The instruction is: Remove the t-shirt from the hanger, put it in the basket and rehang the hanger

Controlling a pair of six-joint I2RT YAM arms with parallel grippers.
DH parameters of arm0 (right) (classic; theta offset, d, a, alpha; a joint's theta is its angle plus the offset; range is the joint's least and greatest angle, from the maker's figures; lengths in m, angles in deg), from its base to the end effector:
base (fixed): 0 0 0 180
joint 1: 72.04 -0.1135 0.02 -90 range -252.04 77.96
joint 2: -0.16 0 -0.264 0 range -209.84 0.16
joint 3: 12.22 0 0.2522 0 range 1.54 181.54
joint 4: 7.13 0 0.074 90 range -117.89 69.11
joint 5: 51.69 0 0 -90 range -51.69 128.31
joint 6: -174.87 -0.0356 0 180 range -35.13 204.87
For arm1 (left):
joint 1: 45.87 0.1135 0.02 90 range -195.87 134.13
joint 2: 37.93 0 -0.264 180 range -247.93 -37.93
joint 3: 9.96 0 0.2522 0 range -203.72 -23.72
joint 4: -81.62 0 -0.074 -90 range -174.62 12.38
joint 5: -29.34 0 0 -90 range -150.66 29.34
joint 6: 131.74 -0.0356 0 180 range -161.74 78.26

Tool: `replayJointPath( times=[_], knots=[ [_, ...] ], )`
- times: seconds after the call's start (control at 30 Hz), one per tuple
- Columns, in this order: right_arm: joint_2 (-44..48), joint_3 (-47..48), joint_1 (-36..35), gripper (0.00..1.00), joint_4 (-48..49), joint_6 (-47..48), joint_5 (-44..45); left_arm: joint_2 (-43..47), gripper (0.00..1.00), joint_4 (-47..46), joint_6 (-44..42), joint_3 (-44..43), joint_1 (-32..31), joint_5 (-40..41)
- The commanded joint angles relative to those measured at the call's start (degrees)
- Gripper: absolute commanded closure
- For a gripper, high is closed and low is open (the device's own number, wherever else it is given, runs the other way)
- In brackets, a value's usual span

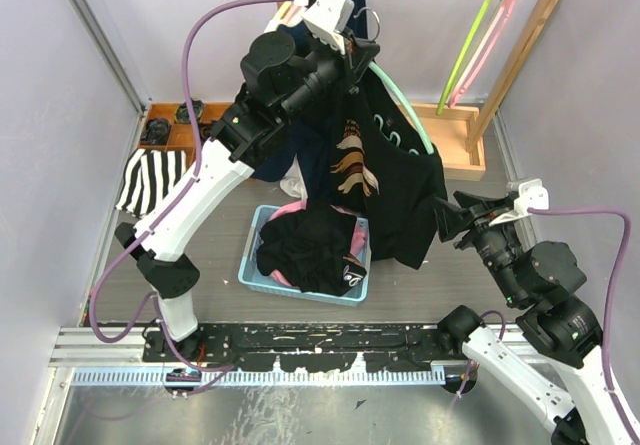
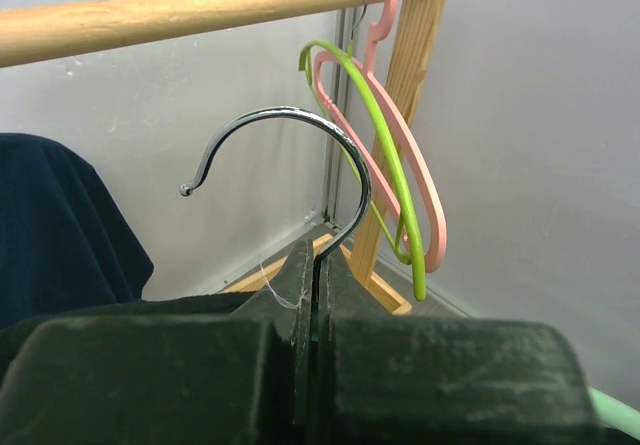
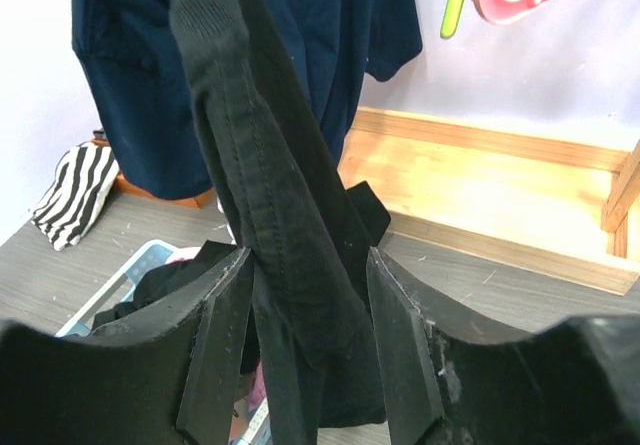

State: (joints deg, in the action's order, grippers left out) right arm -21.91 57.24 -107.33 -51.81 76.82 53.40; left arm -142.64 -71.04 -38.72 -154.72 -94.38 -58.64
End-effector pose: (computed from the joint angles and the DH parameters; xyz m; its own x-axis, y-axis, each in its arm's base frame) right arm 0.0497 0.0238 0.4034 -0.0102 0.1584 -0.9873 -0.3475 0.9253 0.1521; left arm 0.2573 -0.2890 0.5552 0.1073 -0.2008 -0.9737 0.7325 0.6782 -0.0591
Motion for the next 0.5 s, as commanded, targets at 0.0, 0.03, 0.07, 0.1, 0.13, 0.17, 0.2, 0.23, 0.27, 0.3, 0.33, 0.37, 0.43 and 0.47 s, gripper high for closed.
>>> replayJointPath(
  times=[0.0, 0.03, 0.07, 0.1, 0.13, 0.17, 0.2, 0.23, 0.27, 0.3, 0.33, 0.37, 0.43, 0.47],
  knots=[
    [-1.5, 3.2, -0.1, 0.46, 4.3, 1.6, -0.8, 2.9, 1.0, -5.0, 0.1, 0.5, 0.1, -0.6],
    [-1.8, 3.2, -0.1, 0.47, 4.4, 1.8, -0.9, 2.9, 1.0, -5.1, 0.1, 0.5, 0.1, -0.6],
    [-2.1, 3.1, -0.1, 0.48, 4.7, 1.9, -1.0, 2.9, 1.0, -5.1, 0.1, 0.5, 0.1, -0.6],
    [-2.4, 3.0, -0.1, 0.49, 4.9, 2.0, -1.1, 2.9, 1.0, -5.1, 0.2, 0.5, 0.1, -0.7],
    [-2.7, 2.9, -0.1, 0.51, 5.1, 2.0, -1.3, 3.0, 1.0, -5.1, 0.2, 0.4, 0.2, -0.7],
    [-2.9, 2.7, -0.1, 0.56, 5.3, 2.1, -1.3, 2.9, 1.0, -5.2, 0.2, 0.4, 0.1, -0.8],
    [-3.3, 2.4, -0.1, 0.61, 5.5, 2.0, -1.3, 2.9, 1.0, -5.2, 0.2, 0.3, 0.1, -0.8],
    [-3.5, 2.3, -0.1, 0.64, 5.6, 2.1, -1.4, 3.0, 1.0, -5.2, 0.2, 0.1, 0.1, -0.8],
    [-3.7, 2.1, -0.1, 0.66, 5.5, 2.1, -1.5, 3.0, 1.0, -5.2, 0.1, 0.0, 0.1, -0.8],
    [-3.8, 2.0, -0.1, 0.69, 5.6, 2.0, -1.6, 2.8, 1.0, -5.2, 0.1, -0.3, 0.1, -0.8],
    [-3.8, 1.8, -0.1, 0.75, 5.6, 1.9, -1.7, 2.7, 1.0, -5.1, 0.1, -0.7, 0.1, -0.7],
    [-3.6, 1.6, -0.1, 0.78, 5.6, 1.8, -1.8, 2.5, 1.0, -4.9, 0.0, -1.1, 0.1, -0.7],
    [-3.2, 1.0, -0.1, 0.86, 5.4, 1.4, -1.8, 2.1, 1.0, -4.4, 0.0, -2.2, 0.1, -0.4],
    [-2.8, 0.8, -0.1, 0.89, 5.4, 1.2, -1.7, 1.9, 1.0, -4.2, 0.0, -2.7, 0.2, -0.2]
  ],
)
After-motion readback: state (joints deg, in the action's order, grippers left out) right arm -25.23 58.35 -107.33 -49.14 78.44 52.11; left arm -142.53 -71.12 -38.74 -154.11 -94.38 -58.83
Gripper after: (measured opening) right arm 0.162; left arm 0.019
